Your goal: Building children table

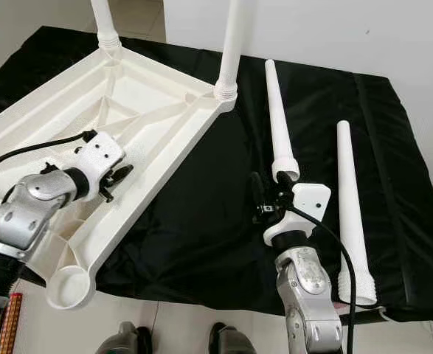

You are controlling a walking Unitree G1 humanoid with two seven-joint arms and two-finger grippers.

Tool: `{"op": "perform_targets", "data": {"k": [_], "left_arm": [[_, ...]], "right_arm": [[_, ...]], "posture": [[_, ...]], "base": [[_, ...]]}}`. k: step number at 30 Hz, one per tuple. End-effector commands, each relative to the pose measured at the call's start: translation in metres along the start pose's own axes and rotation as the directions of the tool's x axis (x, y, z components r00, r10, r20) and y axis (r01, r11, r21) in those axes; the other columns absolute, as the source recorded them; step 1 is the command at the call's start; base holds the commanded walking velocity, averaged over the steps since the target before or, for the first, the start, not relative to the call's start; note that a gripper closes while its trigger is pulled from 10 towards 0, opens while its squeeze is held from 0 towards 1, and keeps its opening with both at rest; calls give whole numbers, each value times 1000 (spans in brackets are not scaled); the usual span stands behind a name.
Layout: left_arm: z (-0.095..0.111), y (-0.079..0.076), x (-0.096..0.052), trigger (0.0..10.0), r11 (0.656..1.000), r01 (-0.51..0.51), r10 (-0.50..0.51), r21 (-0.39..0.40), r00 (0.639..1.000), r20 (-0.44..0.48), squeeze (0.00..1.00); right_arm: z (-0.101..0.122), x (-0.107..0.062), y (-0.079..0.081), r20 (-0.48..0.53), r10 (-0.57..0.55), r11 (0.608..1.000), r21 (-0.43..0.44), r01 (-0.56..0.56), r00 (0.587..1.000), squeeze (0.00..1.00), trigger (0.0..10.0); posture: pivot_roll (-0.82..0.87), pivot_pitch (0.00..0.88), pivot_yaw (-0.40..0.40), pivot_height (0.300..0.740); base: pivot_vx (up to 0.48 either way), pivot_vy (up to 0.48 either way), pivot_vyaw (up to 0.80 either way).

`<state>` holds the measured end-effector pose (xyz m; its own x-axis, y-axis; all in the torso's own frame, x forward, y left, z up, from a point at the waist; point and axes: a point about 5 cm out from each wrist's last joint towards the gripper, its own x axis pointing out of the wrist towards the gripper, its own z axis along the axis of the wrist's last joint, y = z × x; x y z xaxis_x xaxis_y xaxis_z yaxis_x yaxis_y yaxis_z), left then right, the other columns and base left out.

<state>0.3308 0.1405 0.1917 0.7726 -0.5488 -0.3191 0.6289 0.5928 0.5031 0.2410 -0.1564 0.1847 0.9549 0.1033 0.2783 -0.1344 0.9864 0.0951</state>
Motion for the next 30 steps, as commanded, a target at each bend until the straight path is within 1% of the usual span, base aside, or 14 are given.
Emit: {"op": "perform_targets", "data": {"k": [1, 3, 5, 6, 9, 11, 12, 16, 20, 22, 24, 25, 26, 30], "left_arm": [[12, -25, 12, 10000, 991, 131, -132, 20, 990, 40, 0], [12, -25, 12, 10000, 991, 131, -132, 20, 990, 40, 0], [20, -31, 17, 10000, 988, 153, -154, 14, 986, 63, 0], [20, -31, 17, 10000, 988, 153, -154, 14, 986, 63, 0], [38, -41, 29, 10000, 985, 175, -174, 3, 977, 120, 0], [38, -41, 29, 10000, 985, 175, -174, 3, 977, 120, 0], [47, -47, 35, 10000, 983, 186, -185, 5, 971, 150, 0], [51, -50, 37, 10000, 983, 186, -184, 2, 970, 162, 0], [52, -45, 37, 10000, 986, 166, -162, -8, 974, 161, 0], [50, -38, 35, 10000, 988, 152, -149, -10, 976, 158, 0], [47, -30, 30, 10000, 989, 144, -137, -32, 978, 158, 0], [47, -30, 30, 10000, 989, 144, -137, -32, 978, 158, 0], [42, -20, 23, 10000, 986, 152, -141, -63, 978, 157, 0], [35, -11, 13, 10000, 984, 165, -152, -73, 977, 152, 0]], "right_arm": [[-3, -2, -1, -18, -15, 1000, 2, 15, 1000, 0, 10000], [-3, -2, -1, -18, -15, 1000, 2, 15, 1000, 0, 10000], [-3, -2, -1, -18, -17, 1000, 3, 17, 1000, 0, 10000], [-3, -2, -1, -18, -17, 1000, 3, 17, 1000, 0, 10000], [-3, -1, 0, -14, -21, 1000, 6, 21, 1000, 0, 10000], [-3, -1, 0, -14, -21, 1000, 6, 21, 1000, 0, 10000], [-3, -1, 1, -13, -19, 1000, 7, 20, 1000, 0, 10000], [-3, -1, 1, -12, -18, 1000, 8, 18, 1000, 0, 10000], [-3, -1, 0, -12, -19, 1000, 8, 19, 1000, 0, 10000], [-3, -1, 0, -12, -19, 1000, 8, 19, 1000, 0, 10000], [-3, 0, 1, -11, -19, 1000, 8, 19, 1000, 0, 10000], [-3, 0, 1, -11, -19, 1000, 8, 19, 1000, 0, 10000], [-3, -1, 1, -11, -19, 1000, 9, 19, 1000, 0, 10000], [-3, -1, 1, -11, -20, 1000, 11, 20, 1000, 0, 10000]], "posture": [[4, 193, -32, 740], [4, 193, -32, 740], [4, 193, -29, 740], [4, 193, -29, 740], [0, 192, -23, 740], [0, 192, -23, 740], [-2, 192, -24, 740], [-4, 192, -24, 740], [-2, 192, -23, 740], [-1, 191, -23, 740], [1, 192, -21, 740], [1, 192, -21, 740], [1, 192, -21, 740], [1, 192, -21, 740]], "base": [[0, 0, 0], [0, 0, 0], [0, 0, 0], [0, 0, 0], [0, 0, 0], [0, 0, 0], [0, 0, 0], [0, 0, 0], [0, 0, 0], [0, 0, 0], [0, 0, 0], [0, 0, 0], [0, 0, 0], [0, 0, 0]]}}
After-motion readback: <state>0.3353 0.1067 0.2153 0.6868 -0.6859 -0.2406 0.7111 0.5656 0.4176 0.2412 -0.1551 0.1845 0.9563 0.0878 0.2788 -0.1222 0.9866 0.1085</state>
